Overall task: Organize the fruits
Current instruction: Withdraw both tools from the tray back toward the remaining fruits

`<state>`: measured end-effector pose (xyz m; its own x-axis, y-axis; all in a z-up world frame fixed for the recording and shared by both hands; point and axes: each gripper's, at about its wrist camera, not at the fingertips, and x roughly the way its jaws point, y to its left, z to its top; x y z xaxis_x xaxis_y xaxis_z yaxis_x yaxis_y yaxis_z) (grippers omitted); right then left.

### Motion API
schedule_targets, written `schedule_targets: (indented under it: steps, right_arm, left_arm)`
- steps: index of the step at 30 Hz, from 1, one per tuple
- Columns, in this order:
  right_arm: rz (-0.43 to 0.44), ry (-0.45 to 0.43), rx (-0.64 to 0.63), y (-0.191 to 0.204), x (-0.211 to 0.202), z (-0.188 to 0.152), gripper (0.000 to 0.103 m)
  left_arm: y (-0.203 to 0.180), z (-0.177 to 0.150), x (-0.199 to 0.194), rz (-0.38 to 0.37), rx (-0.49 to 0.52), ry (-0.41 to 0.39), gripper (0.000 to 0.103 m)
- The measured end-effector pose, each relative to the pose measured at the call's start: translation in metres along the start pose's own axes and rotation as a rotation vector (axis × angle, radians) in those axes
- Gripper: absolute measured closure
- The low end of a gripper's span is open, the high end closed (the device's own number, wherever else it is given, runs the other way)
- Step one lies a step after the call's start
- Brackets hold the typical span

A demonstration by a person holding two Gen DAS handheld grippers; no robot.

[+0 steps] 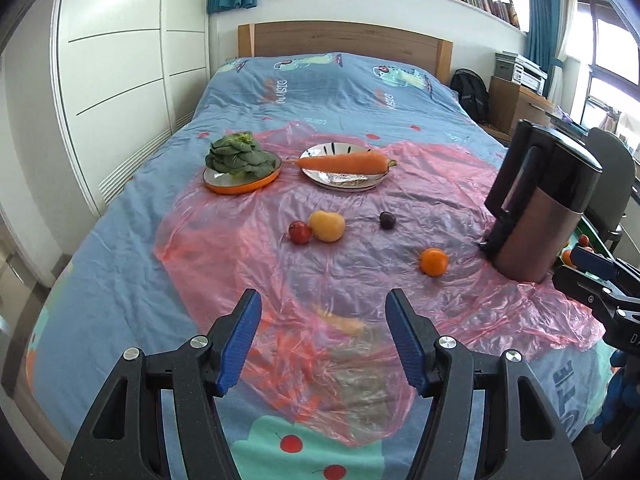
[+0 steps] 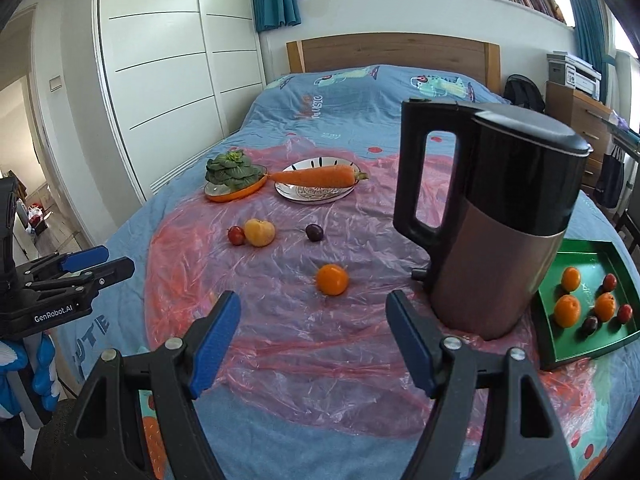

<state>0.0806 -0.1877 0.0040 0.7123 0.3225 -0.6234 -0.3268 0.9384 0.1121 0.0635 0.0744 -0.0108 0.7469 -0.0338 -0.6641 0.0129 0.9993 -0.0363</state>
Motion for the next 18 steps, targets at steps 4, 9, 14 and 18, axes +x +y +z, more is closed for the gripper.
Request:
schedule_targets:
  steps: [4,9,14,18]
  right_arm:
    - [0.001,0.048,0.000,0.001,0.040,-0.003,0.000]
    - [0.003,0.088,-0.011,0.001,0.086,0.000,0.000]
    - [-0.004,0.120,0.004,-0.009,0.126,0.006,0.000]
    - [-0.013,0.143,0.013,-0.018,0.153,0.009,0.000]
  left_arm:
    - [0.027,0.001,0.036,0.021,-0.054,0.010,0.044]
    - [0.038,0.022,0.088,0.004,-0.028,0.001,0.044]
    - [0.040,0.044,0.139,-0.041,0.018,0.027,0.045]
    - [0.038,0.049,0.174,-0.038,0.046,0.061,0.048]
